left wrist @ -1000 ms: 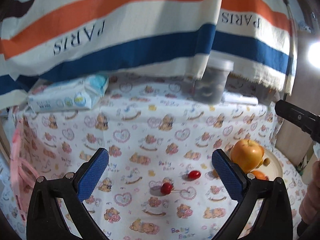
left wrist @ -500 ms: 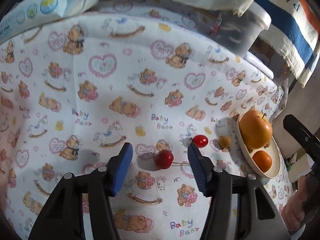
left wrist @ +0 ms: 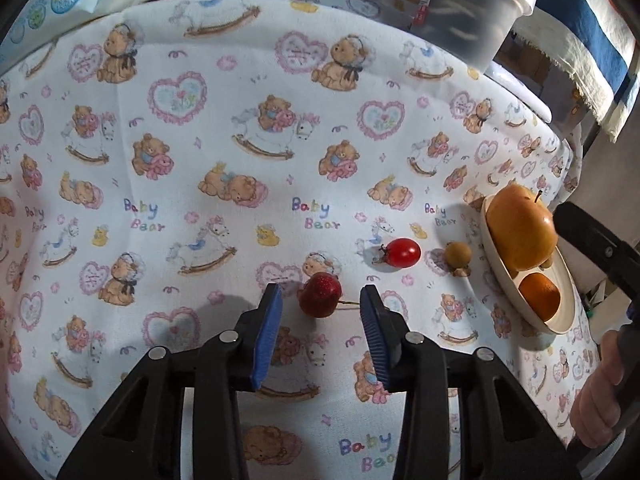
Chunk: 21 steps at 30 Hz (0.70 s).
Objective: Organize fruits
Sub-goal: 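Move the left tool down to a red cherry on the cloth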
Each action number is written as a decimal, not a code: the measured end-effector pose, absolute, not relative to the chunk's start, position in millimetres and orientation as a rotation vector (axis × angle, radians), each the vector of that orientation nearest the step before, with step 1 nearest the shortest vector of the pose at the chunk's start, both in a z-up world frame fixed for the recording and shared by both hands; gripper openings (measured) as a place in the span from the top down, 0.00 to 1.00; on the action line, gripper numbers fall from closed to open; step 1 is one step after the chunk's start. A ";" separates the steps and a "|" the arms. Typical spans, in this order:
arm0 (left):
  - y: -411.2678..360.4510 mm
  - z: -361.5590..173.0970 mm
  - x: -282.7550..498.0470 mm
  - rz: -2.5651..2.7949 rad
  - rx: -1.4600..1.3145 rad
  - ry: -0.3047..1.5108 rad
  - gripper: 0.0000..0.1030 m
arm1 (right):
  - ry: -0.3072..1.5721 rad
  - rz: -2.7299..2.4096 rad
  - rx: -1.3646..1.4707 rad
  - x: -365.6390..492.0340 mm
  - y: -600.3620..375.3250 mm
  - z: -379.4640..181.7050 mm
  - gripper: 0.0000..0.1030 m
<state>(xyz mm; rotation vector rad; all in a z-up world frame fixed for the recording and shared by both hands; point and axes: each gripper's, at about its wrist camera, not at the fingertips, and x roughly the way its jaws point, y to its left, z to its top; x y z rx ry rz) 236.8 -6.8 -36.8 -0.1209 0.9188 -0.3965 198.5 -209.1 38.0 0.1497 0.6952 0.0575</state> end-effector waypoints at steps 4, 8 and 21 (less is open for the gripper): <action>-7.1 -36.9 236.5 -0.403 -0.127 0.924 0.71 | 0.707 0.063 0.149 200.1 -207.7 35.3 0.17; -6.0 -36.3 236.5 -0.404 -0.135 0.926 0.84 | 0.715 0.074 0.152 201.4 -207.0 33.8 0.21; 0.3 -24.6 231.0 -0.411 -0.155 0.888 0.95 | 0.758 0.092 0.166 206.4 -204.8 25.9 0.32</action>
